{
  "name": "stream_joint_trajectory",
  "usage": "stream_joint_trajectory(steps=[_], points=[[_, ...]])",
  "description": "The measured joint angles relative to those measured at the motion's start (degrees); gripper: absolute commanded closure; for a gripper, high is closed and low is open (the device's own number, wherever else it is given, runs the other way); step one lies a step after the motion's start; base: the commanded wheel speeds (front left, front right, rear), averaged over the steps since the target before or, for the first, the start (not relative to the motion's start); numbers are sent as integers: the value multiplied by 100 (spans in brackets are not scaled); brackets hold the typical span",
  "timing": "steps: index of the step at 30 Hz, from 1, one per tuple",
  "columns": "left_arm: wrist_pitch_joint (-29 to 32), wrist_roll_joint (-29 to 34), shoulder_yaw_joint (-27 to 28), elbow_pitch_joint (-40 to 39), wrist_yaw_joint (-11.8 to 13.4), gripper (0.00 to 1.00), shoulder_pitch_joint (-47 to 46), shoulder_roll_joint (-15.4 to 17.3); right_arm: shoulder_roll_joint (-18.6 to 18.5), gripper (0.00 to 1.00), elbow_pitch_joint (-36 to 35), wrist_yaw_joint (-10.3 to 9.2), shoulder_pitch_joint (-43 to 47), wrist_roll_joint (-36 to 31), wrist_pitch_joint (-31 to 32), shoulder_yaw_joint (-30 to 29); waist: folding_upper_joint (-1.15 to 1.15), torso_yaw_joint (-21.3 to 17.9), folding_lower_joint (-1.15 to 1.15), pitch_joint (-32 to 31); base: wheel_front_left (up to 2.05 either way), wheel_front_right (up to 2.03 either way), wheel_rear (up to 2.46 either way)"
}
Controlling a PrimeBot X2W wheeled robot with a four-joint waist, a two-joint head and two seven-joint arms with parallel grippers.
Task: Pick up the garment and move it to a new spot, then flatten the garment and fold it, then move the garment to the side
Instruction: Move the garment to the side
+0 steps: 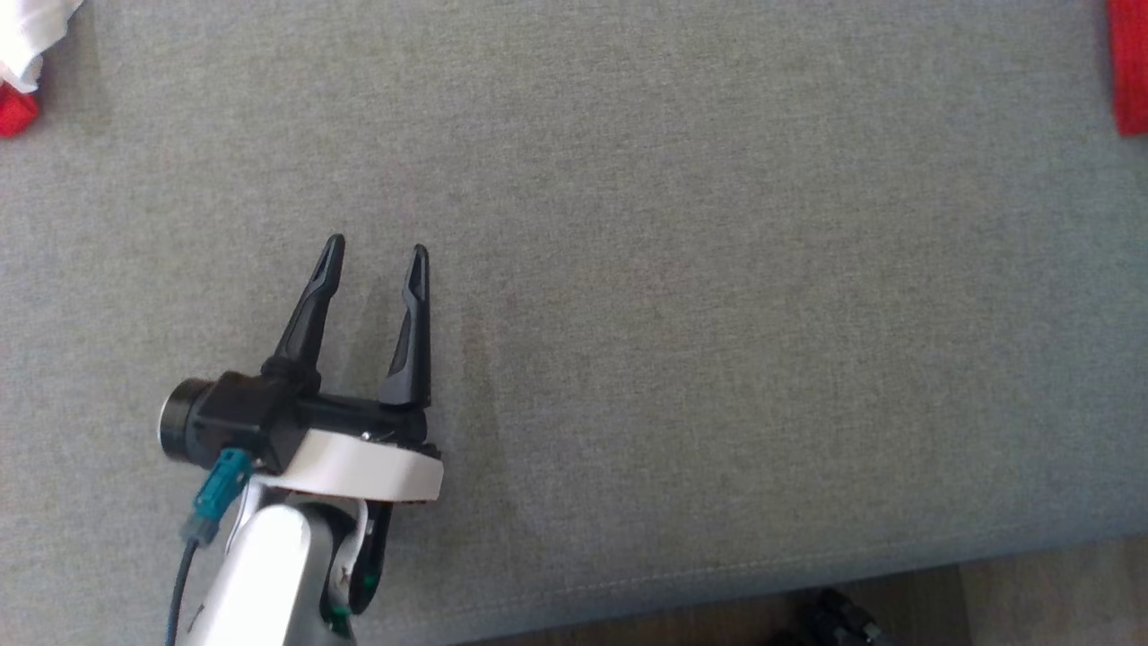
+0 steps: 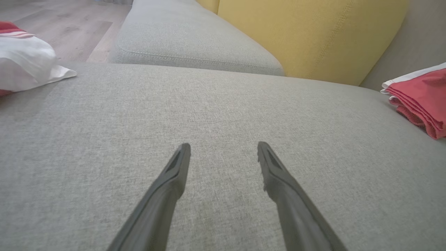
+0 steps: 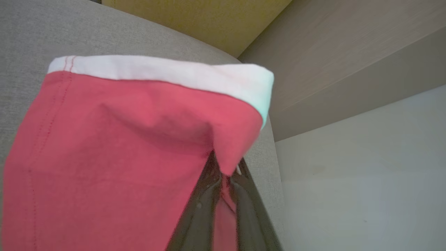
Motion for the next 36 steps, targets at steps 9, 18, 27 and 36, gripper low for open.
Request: stream_joint_trajectory(steps=[9, 18, 27, 36], points=[[-7, -56, -10, 43, 7, 0, -104, 13, 119, 0, 82, 0, -15, -710, -160, -690, 0, 20, 0, -21, 0, 0, 0], [-14, -119, -5, 171, 49, 0, -103, 14, 622, 0, -432, 0, 159, -1294, -565, -1463, 0, -6, 0, -195, 0, 0, 0], [-56, -229, 115, 439, 108, 0, -106, 3, 1403, 0, -655, 0, 776, -951, -1201, -1729, 0, -16, 0, -746, 0, 0, 0], [-64, -413, 524, 907, 302, 0, -42, -120, 2154, 0, -871, 0, 1575, -168, -2057, -1277, 0, -5, 0, -1558, 0, 0, 0]])
